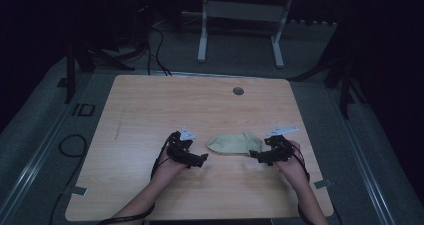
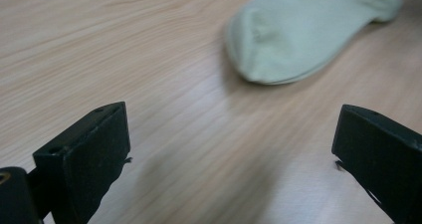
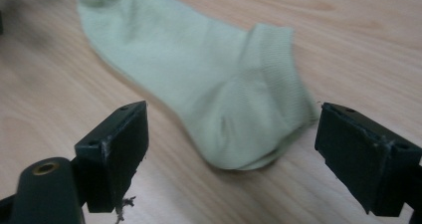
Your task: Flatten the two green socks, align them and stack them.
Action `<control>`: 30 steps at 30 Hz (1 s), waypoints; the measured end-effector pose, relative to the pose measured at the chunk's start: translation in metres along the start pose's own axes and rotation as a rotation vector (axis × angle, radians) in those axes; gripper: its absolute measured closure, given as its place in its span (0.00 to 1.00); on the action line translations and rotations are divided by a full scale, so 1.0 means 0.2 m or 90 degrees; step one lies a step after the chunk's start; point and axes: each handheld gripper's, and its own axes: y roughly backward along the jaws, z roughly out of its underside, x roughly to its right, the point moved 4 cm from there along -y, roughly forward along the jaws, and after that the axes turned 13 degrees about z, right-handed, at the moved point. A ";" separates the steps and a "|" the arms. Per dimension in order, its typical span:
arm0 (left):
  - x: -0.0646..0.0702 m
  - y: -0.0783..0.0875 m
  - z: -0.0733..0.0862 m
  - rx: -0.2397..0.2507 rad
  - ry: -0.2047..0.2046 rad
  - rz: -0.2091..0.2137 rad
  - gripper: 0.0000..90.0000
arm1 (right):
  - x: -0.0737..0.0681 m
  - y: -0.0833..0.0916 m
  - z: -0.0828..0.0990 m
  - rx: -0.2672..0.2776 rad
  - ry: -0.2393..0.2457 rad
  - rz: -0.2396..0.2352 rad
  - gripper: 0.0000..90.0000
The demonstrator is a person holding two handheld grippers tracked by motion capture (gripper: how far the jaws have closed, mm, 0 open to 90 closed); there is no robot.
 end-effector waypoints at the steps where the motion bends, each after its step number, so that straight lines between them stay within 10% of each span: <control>1: 0.00 0.00 0.01 0.000 -0.005 -0.001 0.02 | 0.01 0.00 0.01 0.007 0.002 0.005 0.15; 14: 0.00 0.05 0.11 -0.034 -0.039 -0.037 0.02 | 0.05 0.01 0.12 0.016 0.011 0.058 0.13; 30: -0.12 0.23 0.18 -0.006 0.002 -0.083 0.02 | 0.17 0.11 0.30 0.027 -0.054 0.113 0.12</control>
